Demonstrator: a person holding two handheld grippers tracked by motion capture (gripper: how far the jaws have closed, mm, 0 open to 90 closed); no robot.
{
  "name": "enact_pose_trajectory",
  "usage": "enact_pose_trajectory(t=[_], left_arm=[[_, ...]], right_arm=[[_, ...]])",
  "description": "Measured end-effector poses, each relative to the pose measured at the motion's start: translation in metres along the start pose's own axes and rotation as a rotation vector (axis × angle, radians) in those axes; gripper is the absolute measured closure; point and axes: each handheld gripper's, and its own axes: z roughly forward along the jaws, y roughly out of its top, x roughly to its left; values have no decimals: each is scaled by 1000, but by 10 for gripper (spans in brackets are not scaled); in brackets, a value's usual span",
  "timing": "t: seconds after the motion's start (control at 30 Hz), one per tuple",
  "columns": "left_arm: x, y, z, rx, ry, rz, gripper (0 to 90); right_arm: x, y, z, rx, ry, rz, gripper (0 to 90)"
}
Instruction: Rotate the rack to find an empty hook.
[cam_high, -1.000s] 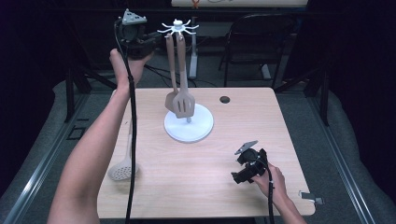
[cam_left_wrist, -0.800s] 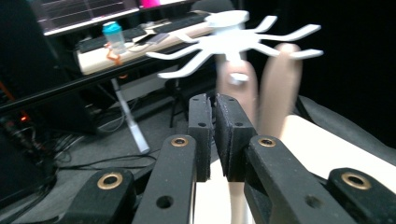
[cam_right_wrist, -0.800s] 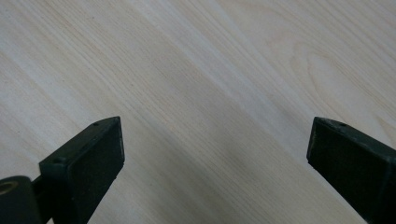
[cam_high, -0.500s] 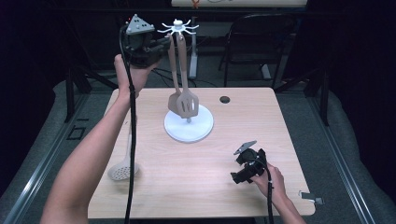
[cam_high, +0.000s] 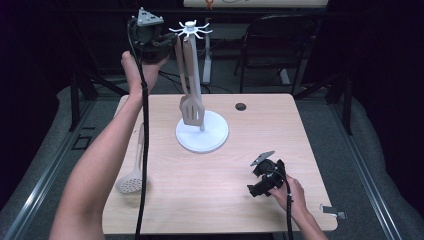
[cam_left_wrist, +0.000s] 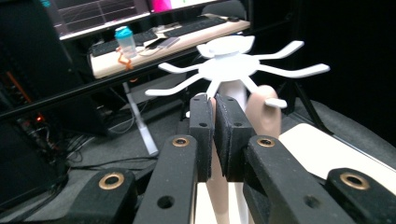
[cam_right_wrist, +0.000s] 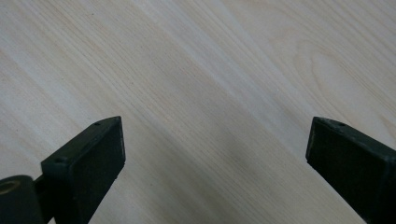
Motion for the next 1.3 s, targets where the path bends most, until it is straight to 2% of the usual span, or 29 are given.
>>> enact_pose_trajectory(t=[0.07, 0.17, 0.2, 0.23, 0.3, 0.4, 0.47, 0.5, 0.57, 0.6, 0.67, 0.73, 0.77, 0.83, 0.87, 1.0, 1.2, 1.23, 1.27, 1.3], left_arm=[[3, 0, 3, 2, 11, -9, 856], [5, 0, 6, 5, 17, -22, 856], [5, 0, 6, 8, 13, -23, 856], [5, -1, 5, 7, 14, -21, 856], [4, -3, 4, 11, 13, -12, 856], [3, -7, -1, 20, 6, 3, 856], [1, -10, -4, 23, -4, 13, 856], [0, -10, -5, 22, -13, 15, 856], [-3, -11, -9, 20, -35, 22, 856], [-6, -11, -10, 19, -44, 28, 855], [-11, -10, -11, 26, -70, 30, 855], [-18, -6, -13, 23, -81, 55, 855], [-20, -3, -14, 20, -83, 63, 855], [-23, 0, -13, 18, -77, 78, 855], [-24, 1, -12, 19, -75, 77, 855], [-22, 4, -8, 17, -63, 63, 857], [-19, 3, -5, 24, -37, 54, 856], [-18, 3, -4, 27, -32, 54, 857], [-17, 3, -3, 28, -25, 55, 857], [-16, 2, -3, 30, -20, 55, 856]], right_arm=[[1, -1, 2, -19, 3, 17, 44], [0, -1, 1, -6, -11, 6, 44], [-1, 0, 0, 15, -12, -9, 44], [0, -1, 1, -4, -10, 6, 44], [0, -1, 1, -6, -10, 5, 45], [-1, 0, -1, 14, -14, -11, 46], [-1, 0, -1, 14, -14, -11, 46], [0, -1, 1, -6, -11, 5, 46], [0, 0, 0, -1, -2, -2, 46], [0, 0, -1, 11, -18, -14, 46], [0, 1, -1, 11, -15, -11, 46], [1, 1, -1, 14, -14, -11, 46], [2, 0, 1, -5, -12, 3, 46], [2, 1, 1, 2, -16, -1, 46], [2, 1, 2, -13, 5, 11, 46], [0, 1, 0, 14, -13, -11, 46], [0, 0, -1, 13, -15, -10, 47], [1, 0, 1, -5, -12, 4, 47], [1, 1, -1, 15, -15, -12, 47], [2, 0, 0, 1, -12, -1, 47]])
